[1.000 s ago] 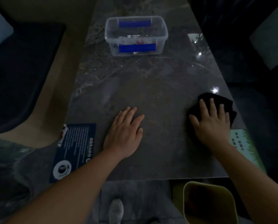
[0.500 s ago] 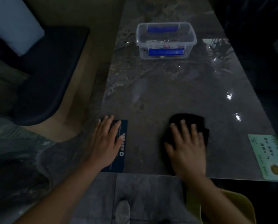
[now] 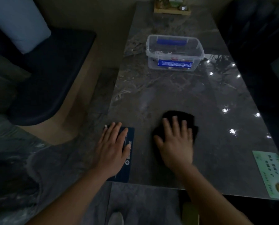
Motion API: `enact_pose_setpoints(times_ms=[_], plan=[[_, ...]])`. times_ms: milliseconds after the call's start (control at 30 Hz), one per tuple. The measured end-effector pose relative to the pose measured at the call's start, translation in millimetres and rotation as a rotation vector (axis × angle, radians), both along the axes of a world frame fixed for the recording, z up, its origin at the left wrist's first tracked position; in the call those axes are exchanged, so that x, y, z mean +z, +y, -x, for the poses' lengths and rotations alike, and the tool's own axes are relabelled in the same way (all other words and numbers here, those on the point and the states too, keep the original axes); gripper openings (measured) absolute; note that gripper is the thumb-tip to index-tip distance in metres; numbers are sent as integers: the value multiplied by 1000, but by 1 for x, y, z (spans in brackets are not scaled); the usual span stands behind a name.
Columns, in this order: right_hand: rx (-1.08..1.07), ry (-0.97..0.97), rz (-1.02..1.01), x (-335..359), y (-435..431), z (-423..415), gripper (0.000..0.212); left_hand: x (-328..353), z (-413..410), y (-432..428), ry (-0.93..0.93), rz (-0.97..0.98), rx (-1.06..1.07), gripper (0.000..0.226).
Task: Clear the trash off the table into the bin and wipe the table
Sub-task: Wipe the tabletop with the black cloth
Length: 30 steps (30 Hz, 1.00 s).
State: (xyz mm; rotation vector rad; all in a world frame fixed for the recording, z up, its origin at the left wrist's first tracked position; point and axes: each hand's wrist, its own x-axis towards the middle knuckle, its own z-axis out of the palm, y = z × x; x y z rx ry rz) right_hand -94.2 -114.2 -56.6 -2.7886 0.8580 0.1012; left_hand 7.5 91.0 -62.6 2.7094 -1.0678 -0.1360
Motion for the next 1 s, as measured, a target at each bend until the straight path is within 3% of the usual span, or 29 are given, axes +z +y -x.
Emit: enact_pose_setpoints(times_ms=[100, 167, 233, 333, 400, 533, 633, 700, 867, 933, 1000], plan=[[401, -46, 13, -7, 48, 18, 72, 1, -1, -1, -4, -11, -15, 63], [476, -31, 37, -4, 21, 22, 71, 1, -2, 0, 2, -9, -6, 64], [331, -3, 74, -3, -27, 6, 72, 2, -5, 0, 14, -33, -1, 63], [-69, 36, -1, 7, -54, -28, 72, 12, -21, -15, -44, -17, 10, 47], [19, -16, 23, -2, -22, -30, 72, 17, -38, -33, -56, 29, 40, 42], [412, -29, 81, -10, -13, -7, 69, 4, -56, -53, -29, 3, 55, 58], [111, 7, 55, -2, -65, -44, 69, -2, -57, -52, -57, 5, 30, 66], [-24, 20, 13, 5, -53, -67, 71, -1, -58, -52, -63, 25, 35, 65], [460, -69, 10, -6, 20, -42, 67, -9, -61, -50, -24, 172, 56, 53], [422, -79, 75, -9, -16, -55, 68, -16, -64, -48, -23, 213, 56, 52], [185, -47, 64, -6, -62, -83, 68, -20, -65, -49, -35, 211, 55, 51]])
